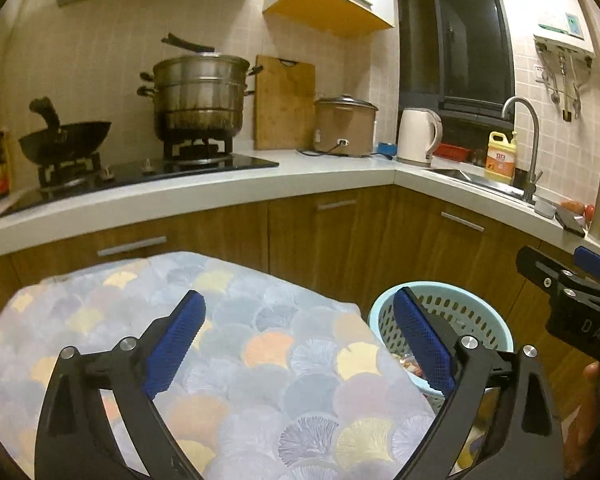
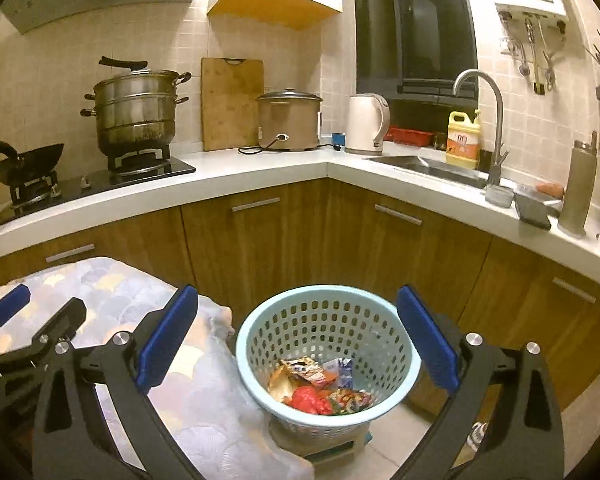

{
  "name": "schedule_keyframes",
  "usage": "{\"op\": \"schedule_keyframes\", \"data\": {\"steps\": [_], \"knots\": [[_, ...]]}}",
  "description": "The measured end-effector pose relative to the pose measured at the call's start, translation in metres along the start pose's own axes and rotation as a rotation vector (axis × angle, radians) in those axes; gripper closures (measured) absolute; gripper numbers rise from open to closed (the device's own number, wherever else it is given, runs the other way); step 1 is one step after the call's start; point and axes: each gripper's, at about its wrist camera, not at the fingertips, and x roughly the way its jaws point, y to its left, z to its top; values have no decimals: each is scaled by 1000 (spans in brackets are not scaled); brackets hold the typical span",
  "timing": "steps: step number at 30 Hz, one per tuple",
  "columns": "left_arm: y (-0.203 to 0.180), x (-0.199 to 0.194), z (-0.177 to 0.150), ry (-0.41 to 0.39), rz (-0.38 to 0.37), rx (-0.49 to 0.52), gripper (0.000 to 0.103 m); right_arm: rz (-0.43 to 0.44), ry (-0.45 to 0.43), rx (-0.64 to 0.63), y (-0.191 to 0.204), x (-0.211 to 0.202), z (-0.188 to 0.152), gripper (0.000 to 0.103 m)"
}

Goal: Collect trash

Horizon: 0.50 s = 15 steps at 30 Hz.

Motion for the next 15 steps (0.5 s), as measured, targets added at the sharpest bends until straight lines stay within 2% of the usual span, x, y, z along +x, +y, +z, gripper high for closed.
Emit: {"op": "schedule_keyframes", "data": {"steps": [5,10,15], "knots": [[-3,-5,0,-3,-9,12,9,0,17,28,-2,-1,-12,8],[0,-5,-1,-7,15,11,8,4,25,49,-8,1,-16,8],[2,-1,-1,7,16,3,8,-28,7,40,-11,-1,-17,8]]}}
